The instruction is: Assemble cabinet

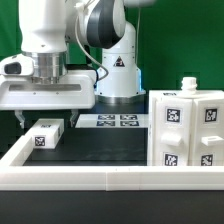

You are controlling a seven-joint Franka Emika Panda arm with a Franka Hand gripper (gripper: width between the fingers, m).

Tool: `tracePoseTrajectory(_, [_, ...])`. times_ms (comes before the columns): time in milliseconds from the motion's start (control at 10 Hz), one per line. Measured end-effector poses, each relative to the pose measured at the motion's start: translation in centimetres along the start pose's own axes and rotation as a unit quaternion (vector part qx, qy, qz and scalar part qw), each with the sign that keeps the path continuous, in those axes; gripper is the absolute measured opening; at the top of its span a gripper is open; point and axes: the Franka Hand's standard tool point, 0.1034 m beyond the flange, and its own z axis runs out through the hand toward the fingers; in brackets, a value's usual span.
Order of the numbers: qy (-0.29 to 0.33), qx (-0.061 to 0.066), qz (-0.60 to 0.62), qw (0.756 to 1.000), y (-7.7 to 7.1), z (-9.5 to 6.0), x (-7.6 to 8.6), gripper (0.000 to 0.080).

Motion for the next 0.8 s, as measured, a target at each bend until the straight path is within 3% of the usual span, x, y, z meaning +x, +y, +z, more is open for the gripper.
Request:
tracePoseTrajectory(200, [-0.003, 0.0, 0.0, 1.0, -0.03, 0.37, -0.21, 0.0774])
tracePoseTrajectory(300, [-0.004, 0.001, 0.0, 1.0, -0.04, 0.43, -0.24, 0.0597])
tracePoseTrajectory(400, [-0.003, 0.0, 0.0, 1.0, -0.02, 0.43, -0.21, 0.0552])
tracePoseTrajectory(800, [-0.002, 0.002, -0.001, 1.0, -0.82, -0.16, 0.06, 0.0552])
